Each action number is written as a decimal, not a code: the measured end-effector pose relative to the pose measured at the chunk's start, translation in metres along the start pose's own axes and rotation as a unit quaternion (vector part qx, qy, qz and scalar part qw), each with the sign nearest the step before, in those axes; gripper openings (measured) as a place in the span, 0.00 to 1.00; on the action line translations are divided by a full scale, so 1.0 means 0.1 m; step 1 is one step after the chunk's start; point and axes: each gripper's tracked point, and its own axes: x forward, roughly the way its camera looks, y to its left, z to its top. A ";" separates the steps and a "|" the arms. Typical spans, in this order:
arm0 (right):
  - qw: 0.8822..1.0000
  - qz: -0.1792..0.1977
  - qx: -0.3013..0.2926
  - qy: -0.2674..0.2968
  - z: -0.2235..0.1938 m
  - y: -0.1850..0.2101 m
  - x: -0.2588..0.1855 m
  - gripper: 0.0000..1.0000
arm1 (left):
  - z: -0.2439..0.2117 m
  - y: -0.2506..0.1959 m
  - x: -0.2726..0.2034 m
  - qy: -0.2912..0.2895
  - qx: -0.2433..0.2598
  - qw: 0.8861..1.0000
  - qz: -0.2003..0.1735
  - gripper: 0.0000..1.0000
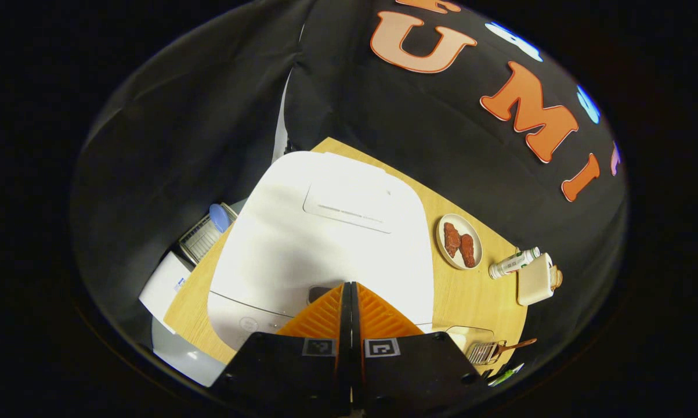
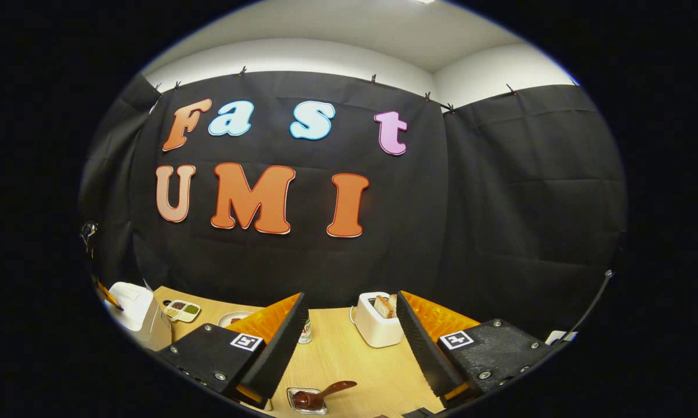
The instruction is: Close the left gripper, press the button to open the rice cooker; take a wooden spoon from the chopstick holder with the right hand, scoop a spoonful of rice and pour it into the rice cooker, then put the wooden spoon back into the chopstick holder.
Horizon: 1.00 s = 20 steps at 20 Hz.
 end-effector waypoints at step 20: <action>0.997 0.023 0.047 0.053 -0.45 -0.10 0.12 0.95 | 0.81 -0.53 -1.24 -0.255 0.052 0.964 -0.050 0.05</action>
